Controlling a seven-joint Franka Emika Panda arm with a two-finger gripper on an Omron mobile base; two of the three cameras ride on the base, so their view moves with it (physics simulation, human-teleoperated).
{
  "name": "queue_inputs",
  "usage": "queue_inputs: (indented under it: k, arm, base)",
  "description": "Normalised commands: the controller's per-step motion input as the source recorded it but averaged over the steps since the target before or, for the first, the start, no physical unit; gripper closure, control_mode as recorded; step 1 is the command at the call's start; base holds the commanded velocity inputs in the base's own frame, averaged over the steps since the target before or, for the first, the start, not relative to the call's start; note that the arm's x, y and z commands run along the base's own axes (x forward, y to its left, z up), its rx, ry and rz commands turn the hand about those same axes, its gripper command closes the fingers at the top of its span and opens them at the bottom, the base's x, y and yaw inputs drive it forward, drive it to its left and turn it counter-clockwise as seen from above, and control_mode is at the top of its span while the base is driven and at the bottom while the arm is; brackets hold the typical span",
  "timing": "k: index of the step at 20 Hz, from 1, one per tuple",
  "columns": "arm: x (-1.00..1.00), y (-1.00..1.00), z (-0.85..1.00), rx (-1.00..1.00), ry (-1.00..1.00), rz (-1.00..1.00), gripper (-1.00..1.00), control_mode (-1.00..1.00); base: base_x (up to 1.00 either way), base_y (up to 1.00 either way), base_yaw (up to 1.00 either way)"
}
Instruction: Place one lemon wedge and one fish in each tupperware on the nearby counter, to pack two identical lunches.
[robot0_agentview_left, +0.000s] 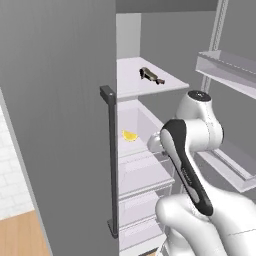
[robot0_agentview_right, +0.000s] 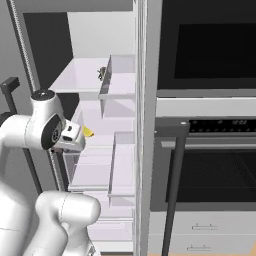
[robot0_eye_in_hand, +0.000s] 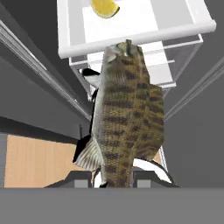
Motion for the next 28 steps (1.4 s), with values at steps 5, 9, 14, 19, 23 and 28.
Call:
queue_inputs:
  k: [5, 9, 14, 19, 23, 28]
  arm:
    - [-0.96, -0.06, -0.08, 0.00, 0.00, -0.05, 1.00, -1.00]
    - [-1.00, -0.10, 0.00, 0.00, -0.09, -0.05, 1.00, -1.00]
    - [-0.67, -0.10, 0.00, 0.00, -0.05, -0.04, 1.00, -1.00]
    - [-0.05, 0.00, 0.00, 0.00, 0.00, -0.01, 1.00, -1.00]
    - [0.00, 0.00, 0.00, 0.00, 0.00, 0.00, 1.00, -1.00]
    - [0.00, 0.00, 0.00, 0.00, 0.00, 0.00, 1.00, 1.00]
  base:
    - [0.00, 0.00, 0.00]
    - [0.00, 0.00, 0.00]
    - [0.00, 0.00, 0.00]
    - [0.00, 0.00, 0.00]
    - [0.00, 0.00, 0.00]
    - [-0.16, 0.00, 0.00]
